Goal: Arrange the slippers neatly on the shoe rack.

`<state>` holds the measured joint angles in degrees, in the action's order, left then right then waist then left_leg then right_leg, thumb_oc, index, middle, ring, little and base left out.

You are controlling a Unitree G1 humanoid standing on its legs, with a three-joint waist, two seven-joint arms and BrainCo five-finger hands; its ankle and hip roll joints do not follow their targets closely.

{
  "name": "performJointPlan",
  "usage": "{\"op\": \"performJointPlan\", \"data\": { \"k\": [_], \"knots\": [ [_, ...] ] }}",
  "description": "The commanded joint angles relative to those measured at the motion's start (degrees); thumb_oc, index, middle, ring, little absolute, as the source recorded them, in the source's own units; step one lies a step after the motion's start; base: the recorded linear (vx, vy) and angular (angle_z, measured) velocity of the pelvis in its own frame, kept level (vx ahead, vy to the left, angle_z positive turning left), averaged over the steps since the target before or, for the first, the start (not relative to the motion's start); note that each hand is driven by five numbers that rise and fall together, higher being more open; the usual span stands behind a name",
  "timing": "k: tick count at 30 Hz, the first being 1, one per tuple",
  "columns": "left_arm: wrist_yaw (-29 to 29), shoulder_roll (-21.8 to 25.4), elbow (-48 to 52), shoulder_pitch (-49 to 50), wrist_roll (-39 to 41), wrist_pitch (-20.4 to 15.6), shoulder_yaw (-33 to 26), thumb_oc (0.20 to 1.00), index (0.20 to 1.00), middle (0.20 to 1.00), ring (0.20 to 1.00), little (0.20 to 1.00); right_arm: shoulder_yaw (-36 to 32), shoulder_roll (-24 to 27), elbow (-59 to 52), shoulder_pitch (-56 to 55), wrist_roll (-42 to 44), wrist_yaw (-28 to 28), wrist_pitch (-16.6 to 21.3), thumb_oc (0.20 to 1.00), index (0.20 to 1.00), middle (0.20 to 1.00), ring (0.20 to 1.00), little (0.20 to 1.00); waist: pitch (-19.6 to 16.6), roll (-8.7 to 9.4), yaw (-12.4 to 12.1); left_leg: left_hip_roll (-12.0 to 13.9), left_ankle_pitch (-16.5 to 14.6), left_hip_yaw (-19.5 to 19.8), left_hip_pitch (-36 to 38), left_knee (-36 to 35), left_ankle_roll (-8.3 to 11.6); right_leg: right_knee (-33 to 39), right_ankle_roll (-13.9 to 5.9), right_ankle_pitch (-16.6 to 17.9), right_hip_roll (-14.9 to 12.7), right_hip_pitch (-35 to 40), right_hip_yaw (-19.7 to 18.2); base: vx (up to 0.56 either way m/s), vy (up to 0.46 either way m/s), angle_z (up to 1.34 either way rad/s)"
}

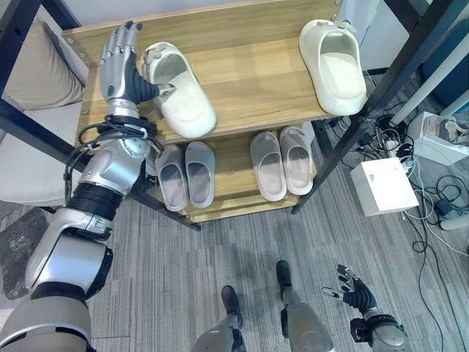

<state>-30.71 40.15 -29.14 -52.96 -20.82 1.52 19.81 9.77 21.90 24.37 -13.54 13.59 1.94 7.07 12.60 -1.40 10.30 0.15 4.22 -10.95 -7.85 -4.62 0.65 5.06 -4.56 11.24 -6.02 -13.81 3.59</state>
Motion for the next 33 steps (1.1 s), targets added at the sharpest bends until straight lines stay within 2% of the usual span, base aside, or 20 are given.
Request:
{"op": "performJointPlan", "data": {
  "k": [1,7,10,26,27,29,30,33],
  "knots": [
    [-1.2,-0.2,-2.0,-1.9,-1.4,-0.3,-1.8,1.0,1.0,1.0,1.0,1.0,-0.7,2.0,-2.8,0.4,0.5,0.1,1.7,1.0,1.0,1.0,1.0,1.0,0.0,-0.53,1.2,0.7,-2.7,5.8,2.9,-0.4,2.75,-0.1,-4.12,-6.1,-0.3,5.9,1.9,0.0,0.0,0.0],
    [-0.3,1.9,-4.5,-4.4,-3.2,0.8,0.2,1.0,1.0,1.0,1.0,1.0,-0.9,2.5,-3.1,0.3,1.0,-0.1,1.6,1.0,1.0,1.0,1.0,1.0,-0.2,-0.73,1.3,0.8,-2.8,5.7,3.1,-0.4,2.8,-0.1,-4.2,-6.2,-0.2,6.1,2.0,0.01,-0.003,0.06],
    [2.1,4.9,-8.4,-8.0,-6.0,2.0,4.2,1.0,1.0,1.0,1.0,1.0,-1.4,3.3,-3.0,0.0,1.5,-0.7,1.4,1.0,1.0,1.0,1.0,1.0,-0.6,-0.96,1.5,0.9,-3.0,5.5,3.4,-0.4,2.85,-0.1,-4.24,-6.3,-0.1,6.3,1.7,0.0,0.0,0.0],
    [4.4,3.6,-20.8,-16.5,-5.2,3.0,11.5,1.0,1.0,1.0,1.0,1.0,-1.6,4.3,-3.6,-0.3,3.9,-1.6,1.5,1.0,1.0,1.0,1.0,1.0,-0.2,-1.1,2.9,1.1,-2.8,4.5,3.3,-0.4,2.9,-0.1,-4.32,-6.0,0.2,5.4,0.8,0.0,0.0,-0.01],
    [4.6,3.5,-21.5,-16.8,-5.1,3.0,11.8,0.564,0.564,0.564,0.564,0.564,-1.8,4.3,-3.6,-0.4,4.2,-1.6,1.5,1.0,1.0,1.0,1.0,1.0,-0.2,-1.1,3.0,1.1,-2.8,4.4,3.3,-0.4,2.91,-0.1,-4.32,-6.0,0.2,5.4,0.7,0.01,-0.008,-0.06],
    [5.0,3.5,-23.2,-17.3,-4.8,3.1,12.5,0.26,0.26,0.26,0.26,0.26,-1.9,4.4,-3.7,-0.7,4.6,-1.7,1.6,1.0,1.0,1.0,1.0,1.0,-0.2,-1.11,3.2,1.2,-2.9,4.1,3.3,-0.4,2.94,-0.1,-4.3,-5.9,0.3,5.2,0.5,0.01,-0.007,-0.13],
    [5.1,3.4,-24.1,-17.7,-4.7,3.0,12.8,0.2,0.2,0.2,0.2,0.2,-1.9,4.4,-3.7,-0.7,4.6,-1.6,1.6,1.0,1.0,1.0,1.0,1.0,-0.2,-1.12,3.3,1.2,-2.9,4.0,3.3,-0.4,2.96,-0.1,-4.3,-5.9,0.4,5.1,0.4,0.01,-0.005,-0.15],
    [5.6,3.7,-26.8,-18.8,-5.1,3.2,14.4,0.2,0.2,0.2,0.2,0.2,-2.0,4.6,-3.8,-0.7,5.0,-1.7,1.8,1.0,1.0,1.0,1.0,1.0,-0.1,-1.1,3.6,1.3,-2.8,3.7,3.0,-0.4,3.03,-0.1,-4.34,-5.9,0.5,4.7,0.0,0.01,-0.01,-0.07]
  ]
}}
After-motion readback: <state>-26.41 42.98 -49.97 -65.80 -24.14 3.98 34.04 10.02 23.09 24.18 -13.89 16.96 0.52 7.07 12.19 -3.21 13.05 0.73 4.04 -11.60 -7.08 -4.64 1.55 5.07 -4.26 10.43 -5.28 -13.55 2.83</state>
